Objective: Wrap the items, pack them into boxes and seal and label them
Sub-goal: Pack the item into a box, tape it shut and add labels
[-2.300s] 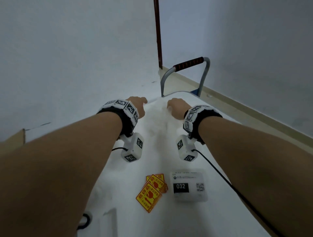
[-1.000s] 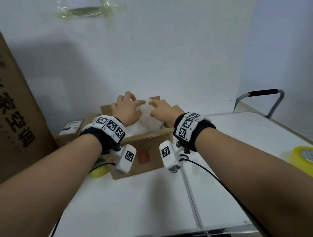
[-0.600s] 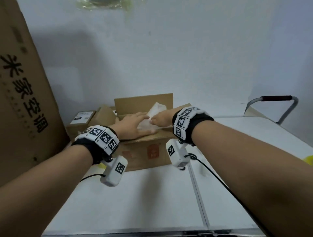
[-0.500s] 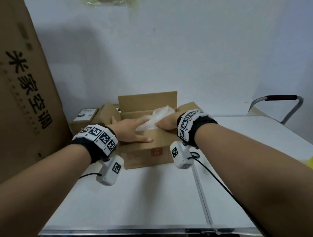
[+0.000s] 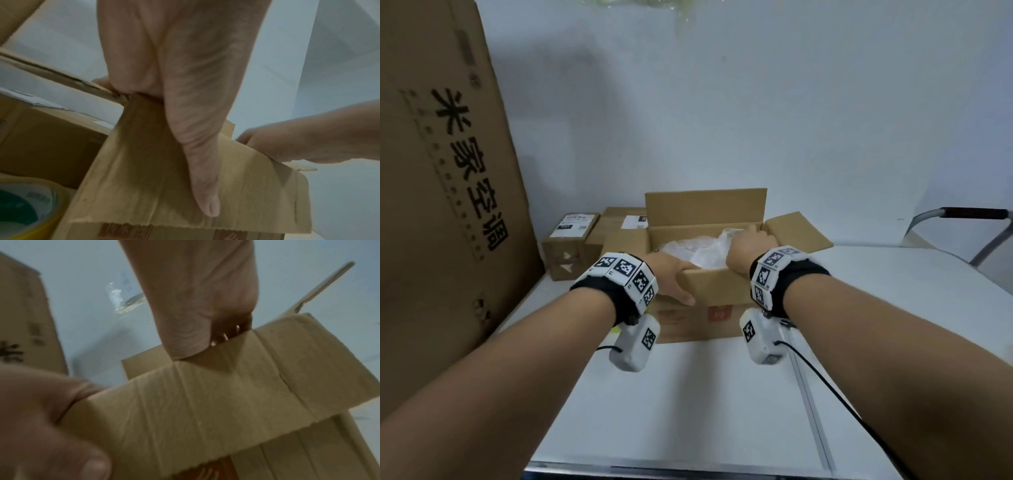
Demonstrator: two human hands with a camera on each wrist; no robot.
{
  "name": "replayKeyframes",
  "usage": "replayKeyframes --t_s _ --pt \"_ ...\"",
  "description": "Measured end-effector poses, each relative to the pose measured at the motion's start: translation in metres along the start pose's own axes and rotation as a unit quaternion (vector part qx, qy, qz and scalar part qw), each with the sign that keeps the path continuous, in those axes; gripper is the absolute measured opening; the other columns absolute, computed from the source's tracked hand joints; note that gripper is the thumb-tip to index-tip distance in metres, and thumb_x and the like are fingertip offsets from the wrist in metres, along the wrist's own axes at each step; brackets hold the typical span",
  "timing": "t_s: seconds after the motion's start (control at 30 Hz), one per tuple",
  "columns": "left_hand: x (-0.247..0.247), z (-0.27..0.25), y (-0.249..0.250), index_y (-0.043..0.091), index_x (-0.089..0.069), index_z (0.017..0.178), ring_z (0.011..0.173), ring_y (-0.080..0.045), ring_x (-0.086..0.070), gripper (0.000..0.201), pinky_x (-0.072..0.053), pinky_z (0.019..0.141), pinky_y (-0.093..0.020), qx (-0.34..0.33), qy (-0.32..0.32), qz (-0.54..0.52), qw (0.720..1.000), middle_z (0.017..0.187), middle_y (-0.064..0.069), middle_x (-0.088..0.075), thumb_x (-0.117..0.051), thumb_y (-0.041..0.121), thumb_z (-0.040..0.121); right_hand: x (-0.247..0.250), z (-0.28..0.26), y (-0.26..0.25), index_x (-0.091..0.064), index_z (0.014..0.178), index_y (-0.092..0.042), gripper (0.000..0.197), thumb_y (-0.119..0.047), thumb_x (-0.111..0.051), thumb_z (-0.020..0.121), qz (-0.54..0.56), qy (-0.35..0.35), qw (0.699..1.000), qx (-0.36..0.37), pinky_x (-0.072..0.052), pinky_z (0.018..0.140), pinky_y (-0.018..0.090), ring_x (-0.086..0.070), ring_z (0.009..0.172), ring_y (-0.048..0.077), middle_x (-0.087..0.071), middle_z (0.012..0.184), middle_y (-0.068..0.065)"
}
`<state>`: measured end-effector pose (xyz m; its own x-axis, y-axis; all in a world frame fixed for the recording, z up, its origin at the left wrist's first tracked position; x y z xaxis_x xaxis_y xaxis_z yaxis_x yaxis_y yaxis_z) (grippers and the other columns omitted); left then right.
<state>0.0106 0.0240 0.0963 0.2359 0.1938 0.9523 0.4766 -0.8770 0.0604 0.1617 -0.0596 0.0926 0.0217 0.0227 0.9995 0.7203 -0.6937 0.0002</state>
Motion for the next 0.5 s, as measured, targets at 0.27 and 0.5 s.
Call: replayKeyframes --t_s 0.27,0.5 --pt "-0.003 0.005 -0.002 0.035 -0.041 0.144 0.112 -0.02 -0.057 0.062 -0.042 0.088 -0.027 -0.011 -0.005 0.012 1.0 0.126 0.001 -0.062 -0.063 0.054 0.088 -0.006 0.011 -0.007 -0.023 0.153 -0.018 0.06 -0.047 -0.028 0.101 0.046 -0.106 0.992 0.044 -0.024 0.115 0.048 -0.029 0.142 0.035 -0.025 0.158 0.011" --pt "-0.004 0.004 -0.001 0.037 -0.04 0.145 0.103 -0.018 -0.057 0.063 -0.044 0.086 -0.027 -0.014 -0.005 -0.005 1.0 0.123 0.0 -0.064 -0.064 0.051 0.089 -0.015 0.017 0.003 -0.049 0.137 -0.011 0.051 -0.041 -0.044 0.096 0.116 -0.134 0.984 0.036 -0.034 0.112 0.043 -0.041 0.135 0.031 -0.045 0.145 0.01"
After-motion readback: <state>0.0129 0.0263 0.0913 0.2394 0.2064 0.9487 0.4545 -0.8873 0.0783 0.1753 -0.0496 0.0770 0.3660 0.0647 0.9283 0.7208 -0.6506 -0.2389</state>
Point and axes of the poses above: each hand's wrist, its own z-axis towards the middle knuckle, its own x-axis out of the back of the hand, y = z × x, the point moved 1 cm from there along z, towards the middle knuckle
